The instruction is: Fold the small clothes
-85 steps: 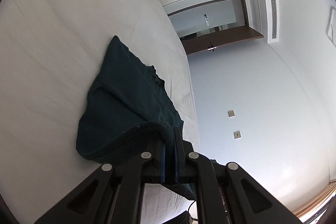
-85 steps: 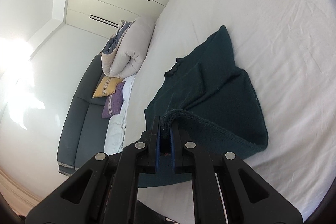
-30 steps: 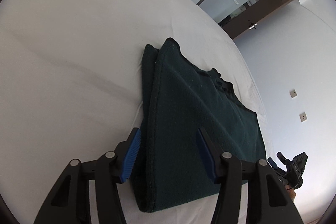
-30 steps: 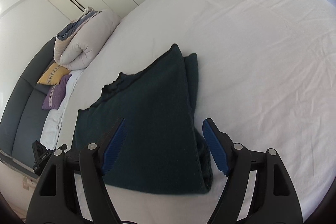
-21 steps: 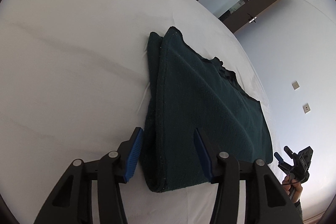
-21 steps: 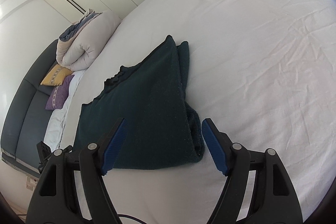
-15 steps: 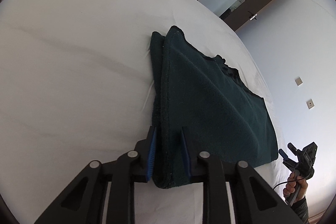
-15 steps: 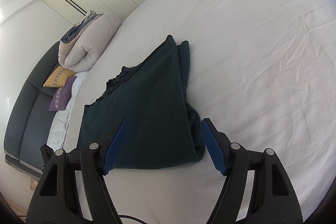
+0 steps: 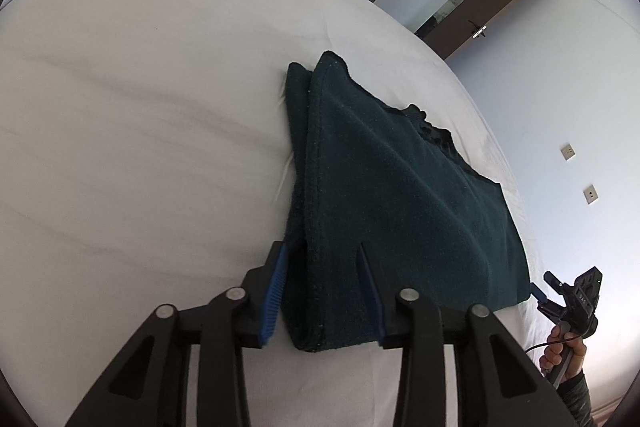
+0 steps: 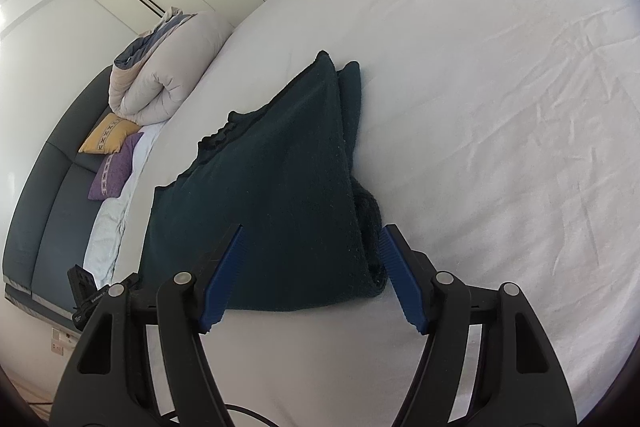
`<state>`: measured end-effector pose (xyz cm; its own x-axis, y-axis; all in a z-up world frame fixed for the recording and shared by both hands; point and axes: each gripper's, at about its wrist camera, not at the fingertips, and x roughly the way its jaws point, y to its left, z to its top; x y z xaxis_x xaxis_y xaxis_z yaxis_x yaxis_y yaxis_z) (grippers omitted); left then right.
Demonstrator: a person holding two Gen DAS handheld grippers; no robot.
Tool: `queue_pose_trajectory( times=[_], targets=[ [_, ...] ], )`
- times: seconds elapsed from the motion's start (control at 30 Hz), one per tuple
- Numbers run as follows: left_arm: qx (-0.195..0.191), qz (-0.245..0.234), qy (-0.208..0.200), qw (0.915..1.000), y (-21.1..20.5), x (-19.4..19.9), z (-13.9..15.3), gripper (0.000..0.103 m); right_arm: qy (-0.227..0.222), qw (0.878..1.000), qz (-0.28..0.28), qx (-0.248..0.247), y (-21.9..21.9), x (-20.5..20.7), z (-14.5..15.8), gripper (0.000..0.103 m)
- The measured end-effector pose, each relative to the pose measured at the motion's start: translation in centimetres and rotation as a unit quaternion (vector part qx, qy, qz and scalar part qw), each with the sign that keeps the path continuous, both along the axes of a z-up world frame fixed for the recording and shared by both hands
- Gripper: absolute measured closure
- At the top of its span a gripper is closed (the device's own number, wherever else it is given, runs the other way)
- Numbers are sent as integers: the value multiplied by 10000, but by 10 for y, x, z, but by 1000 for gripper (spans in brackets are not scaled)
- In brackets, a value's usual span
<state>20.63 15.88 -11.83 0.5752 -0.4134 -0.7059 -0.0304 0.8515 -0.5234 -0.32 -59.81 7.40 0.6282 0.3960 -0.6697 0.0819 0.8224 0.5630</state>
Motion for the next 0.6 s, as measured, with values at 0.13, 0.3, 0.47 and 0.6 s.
queue_pose_trajectory(
  times=[0.13,0.3,0.47,0.6],
  targets=[
    [-11,76,-39,10000,2,0,1,51,59,9999,-45,82,-2,0,-3,36],
    [248,-197,29,9995,-9,2,0,95,71,9998,-2,-182,-1,3,-2,36],
    [453,-215,-10,9987,-14,0,3,96,93,9978,145,-639,5,6,0,36],
    [406,-157,-27,9990,-11,-2,4,96,132,9948,392,-935,16,13,-2,45]
  ],
)
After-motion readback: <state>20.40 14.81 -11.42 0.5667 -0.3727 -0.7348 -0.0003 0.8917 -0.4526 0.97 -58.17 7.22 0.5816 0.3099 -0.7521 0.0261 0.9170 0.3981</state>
